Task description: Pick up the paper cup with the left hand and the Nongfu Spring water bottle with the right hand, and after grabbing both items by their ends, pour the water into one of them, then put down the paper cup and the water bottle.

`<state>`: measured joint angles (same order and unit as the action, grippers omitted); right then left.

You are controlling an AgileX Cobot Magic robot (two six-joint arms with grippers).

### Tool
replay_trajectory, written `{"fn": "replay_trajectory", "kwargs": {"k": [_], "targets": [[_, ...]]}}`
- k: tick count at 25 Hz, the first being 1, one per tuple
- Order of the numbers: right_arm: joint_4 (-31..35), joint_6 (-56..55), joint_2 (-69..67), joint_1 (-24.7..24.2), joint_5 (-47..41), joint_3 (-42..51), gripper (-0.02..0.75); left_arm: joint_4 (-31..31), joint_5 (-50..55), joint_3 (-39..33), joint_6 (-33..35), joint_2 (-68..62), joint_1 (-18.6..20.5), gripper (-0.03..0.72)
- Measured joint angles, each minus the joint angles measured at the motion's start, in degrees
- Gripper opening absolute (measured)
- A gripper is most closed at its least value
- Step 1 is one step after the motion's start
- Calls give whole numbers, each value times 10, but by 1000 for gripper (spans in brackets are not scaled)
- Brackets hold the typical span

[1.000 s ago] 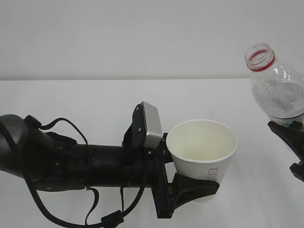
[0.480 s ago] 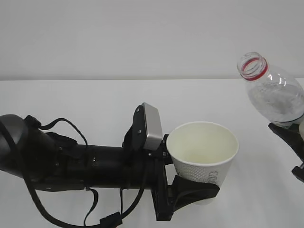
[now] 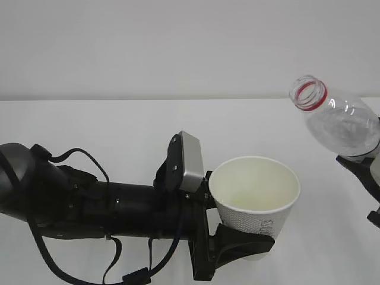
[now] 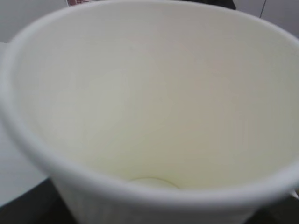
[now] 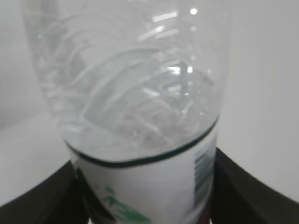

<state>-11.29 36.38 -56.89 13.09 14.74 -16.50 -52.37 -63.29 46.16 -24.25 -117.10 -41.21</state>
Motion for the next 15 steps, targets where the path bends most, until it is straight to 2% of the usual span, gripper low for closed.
{"fn": "replay_trajectory", "kwargs": {"k": [15], "targets": [[0,35,0,0,33,0,491,0,0,0,0,0,0,540]]}}
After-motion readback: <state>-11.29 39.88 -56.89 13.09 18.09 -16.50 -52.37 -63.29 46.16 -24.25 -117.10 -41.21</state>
